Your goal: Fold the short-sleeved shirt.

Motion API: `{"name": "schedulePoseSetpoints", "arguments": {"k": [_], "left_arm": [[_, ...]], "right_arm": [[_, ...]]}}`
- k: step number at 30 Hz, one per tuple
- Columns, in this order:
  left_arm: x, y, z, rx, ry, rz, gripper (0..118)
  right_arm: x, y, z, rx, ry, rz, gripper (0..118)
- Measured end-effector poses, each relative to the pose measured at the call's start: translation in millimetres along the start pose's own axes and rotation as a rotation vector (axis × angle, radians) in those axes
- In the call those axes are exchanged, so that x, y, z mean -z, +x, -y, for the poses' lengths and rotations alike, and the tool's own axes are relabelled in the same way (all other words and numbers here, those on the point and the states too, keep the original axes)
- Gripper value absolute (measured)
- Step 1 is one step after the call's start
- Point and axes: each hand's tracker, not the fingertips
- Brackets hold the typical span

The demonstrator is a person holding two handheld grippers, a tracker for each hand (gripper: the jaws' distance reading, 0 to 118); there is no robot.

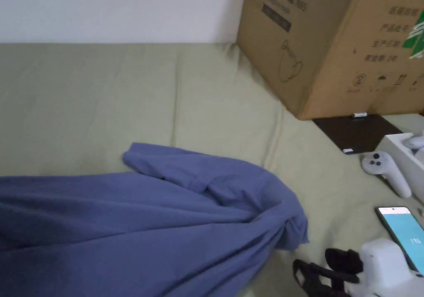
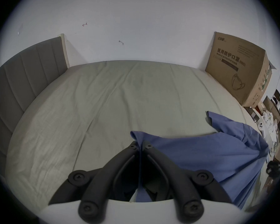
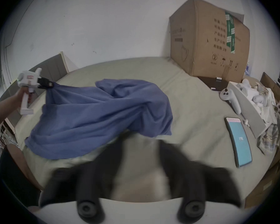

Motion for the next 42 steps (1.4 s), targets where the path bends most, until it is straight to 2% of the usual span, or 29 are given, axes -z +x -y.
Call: {"name": "schedulePoseSetpoints", "arguments": {"k": [1,2,6,7,8,9,11,12,15,18,22,27,29,33,38,42], "left_arm": [[3.8,-1.3,-1.2,-0.002,-0.005,0.001,2],[7.2,-1.6,-1.9,0.003,-0.005,-0.001,2],[15.2,3.1,-2.2,0.032,-0.009,0.009,2],[16.4,4.6,-2.1,0.035,-0.009,0.011,2],[17.2,5.1,-2.1,0.037,-0.008,0.012,2],[15.4,8.6,-1.8,0.044,-0.005,0.011,2],[10.4,12.4,-1.6,0.043,0.0,0.013,2],[4.5,11.2,-2.5,0.035,0.007,0.021,2],[-31.3,8.5,-6.6,-0.019,0.082,0.055,2],[-85.4,1.5,-13.0,-0.018,0.157,0.073,2],[-177.9,-9.3,-33.2,-0.002,0.272,0.065,2],[-274.2,-46.0,-65.8,-0.055,0.393,0.023,2],[-311.6,-59.9,-78.4,-0.098,0.435,0.021,2],[-365.1,-83.8,-98.8,-0.088,0.514,0.014,2],[-392.5,-90.3,-122.7,-0.063,0.538,0.002,2],[-376.3,-88.5,-141.7,-0.049,0.536,-0.038,2]], "right_arm": [[16.0,8.2,-5.8,-0.005,-0.035,0.013,98],[28.5,14.1,-10.3,-0.009,-0.044,0.022,106],[84.1,32.8,-26.5,-0.081,-0.107,0.067,102],[89.7,31.0,-30.3,-0.097,-0.128,0.064,91],[91.1,28.3,-33.6,-0.096,-0.117,0.054,59],[90.2,30.6,-35.5,-0.083,-0.105,0.012,4],[82.7,28.7,-40.5,-0.059,-0.104,0.044,4],[73.7,25.8,-39.0,-0.032,-0.11,-0.028,4],[35.8,13.8,-46.2,-0.098,-0.049,-0.009,4],[-18.9,2.2,-61.2,-0.125,0.033,-0.019,4],[-102.6,-22.9,-89.0,-0.252,0.132,-0.028,4],[-194.2,-44.7,-123.2,-0.332,0.212,0.049,4],[-230.2,-52.5,-138.0,-0.33,0.25,0.066,4],[-284.7,-62.0,-163.6,-0.352,0.316,0.077,4],[-307.4,-79.9,-198.7,-0.421,0.336,0.098,4],[-282.3,-82.0,-234.5,-0.409,0.329,0.103,4]]}}
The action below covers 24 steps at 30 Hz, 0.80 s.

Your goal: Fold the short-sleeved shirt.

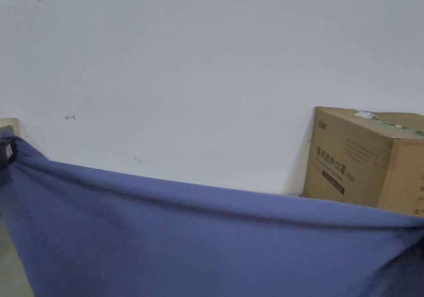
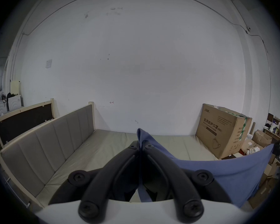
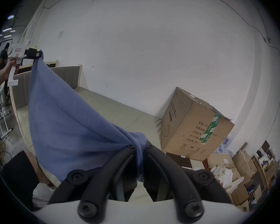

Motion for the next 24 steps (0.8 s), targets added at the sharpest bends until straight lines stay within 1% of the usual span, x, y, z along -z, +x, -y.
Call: {"name": "schedulePoseSetpoints", "arguments": {"k": [1,2,5,7,10,13,14,15,16,18,21,24], "left_arm": [[13.0,0.2,-0.6,-0.009,-0.01,-0.006,2],[26.9,0.5,-1.5,-0.019,-0.024,-0.014,2],[69.7,5.4,-3.5,-0.027,-0.048,-0.045,2],[101.4,9.6,-8.9,-0.02,-0.044,-0.063,2],[137.7,26.9,-18.2,-0.001,-0.028,-0.078,2],[180.4,37.3,-18.0,0.005,0.044,-0.091,2],[194.5,42.5,-14.0,0.011,0.045,-0.1,2],[209.0,47.8,-10.0,0.022,0.044,-0.107,2],[221.1,55.2,-2.2,0.031,0.037,-0.112,2],[241.3,63.2,16.5,0.043,0.027,-0.1,2],[263.6,69.3,61.3,0.07,-0.006,-0.089,2],[276.4,66.2,120.9,0.083,-0.074,-0.071,2]], "right_arm": [[15.3,1.9,-6.2,0.009,-0.004,0.006,4],[35.8,11.6,-8.3,0.025,-0.015,0.012,4],[88.2,18.5,-25.1,0.07,-0.042,0.025,4],[126.9,26.4,-34.6,0.073,-0.048,0.043,4],[173.4,34.8,-51.8,0.04,-0.046,0.129,4],[219.7,47.8,-70.8,0.082,0.003,0.188,4],[238.4,58.9,-68.8,0.104,0.021,0.202,4],[255.3,62.1,-70.2,0.11,0.032,0.203,4],[271.8,64.1,-69.5,0.104,0.032,0.228,4],[301.6,68.8,-58.0,0.109,0.012,0.265,4],[337.1,66.5,-23.7,0.135,0.021,0.267,4],[359.0,59.2,33.8,0.229,0.007,0.225,4]]}}
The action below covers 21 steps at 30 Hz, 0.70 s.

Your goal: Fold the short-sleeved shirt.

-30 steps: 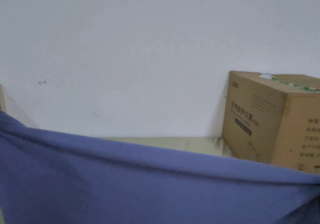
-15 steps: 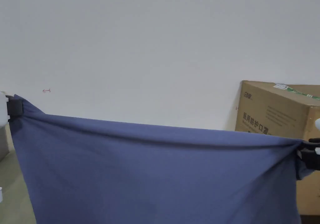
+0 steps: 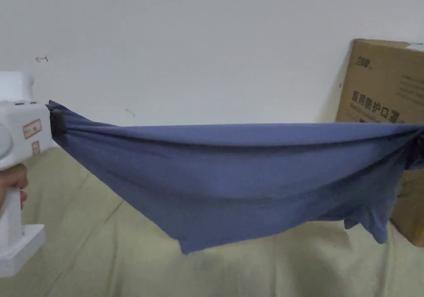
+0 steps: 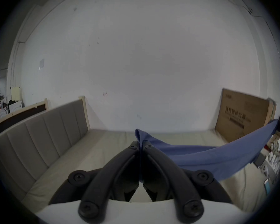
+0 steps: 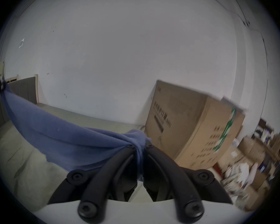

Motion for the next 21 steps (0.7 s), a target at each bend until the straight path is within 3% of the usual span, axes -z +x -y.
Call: {"name": "schedulePoseSetpoints", "arguments": {"k": [4,7,17,21], "left_arm": [[-5.2,8.0,77.7,0.069,-0.054,-0.038,2],[-30.5,13.7,125.8,0.035,-0.092,-0.031,2],[-178.8,3.2,194.7,0.072,-0.224,0.043,2],[-235.0,-19.6,214.9,0.041,-0.292,0.034,2]], "right_arm": [[0.1,3.2,84.8,0.088,-0.082,-0.084,4],[-34.7,-3.9,130.7,0.191,-0.136,-0.105,4],[-199.2,-10.0,213.0,0.11,-0.209,-0.143,4],[-255.4,4.9,247.8,0.126,-0.239,-0.153,4]]}}
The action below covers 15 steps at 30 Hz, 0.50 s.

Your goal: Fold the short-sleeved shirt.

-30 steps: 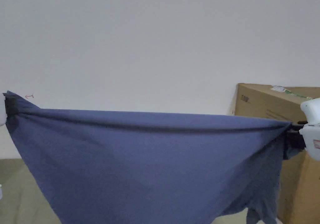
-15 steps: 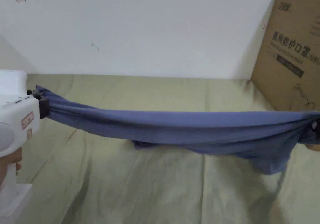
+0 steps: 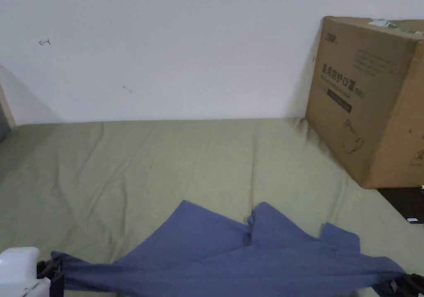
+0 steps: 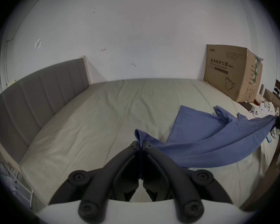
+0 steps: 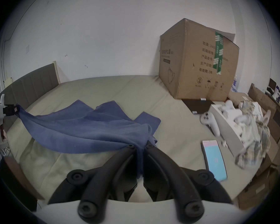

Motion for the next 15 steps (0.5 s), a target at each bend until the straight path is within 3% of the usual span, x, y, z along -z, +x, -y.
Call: {"name": "schedulePoseSetpoints", "arguments": {"k": [7,8,9,11,12,13,15], "left_arm": [[-24.5,-30.5,78.1,-0.009,-0.142,0.027,3],[-23.7,-31.6,86.4,-0.006,-0.161,0.027,9],[-23.8,-32.3,94.4,-0.001,-0.196,0.021,32],[-41.8,-22.4,100.5,0.008,-0.201,-0.042,91],[-48.4,-25.8,102.7,-0.01,-0.205,-0.03,115],[-60.6,-29.8,103.8,-0.062,-0.192,-0.003,115],[-86.1,-39.9,104.3,-0.128,-0.105,0.018,113]], "right_arm": [[-30.2,1.0,77.0,-0.109,-0.146,0.002,4],[-28.0,0.8,84.4,-0.12,-0.16,0.003,6],[-35.2,-9.5,87.3,-0.135,-0.184,-0.009,29],[-43.5,-3.5,97.2,-0.07,-0.185,-0.01,104],[-51.3,-0.5,98.9,-0.029,-0.177,-0.028,118],[-64.6,6.6,103.7,0.065,-0.061,-0.016,118],[-91.6,4.6,99.7,0.07,-0.069,-0.023,118]]}}
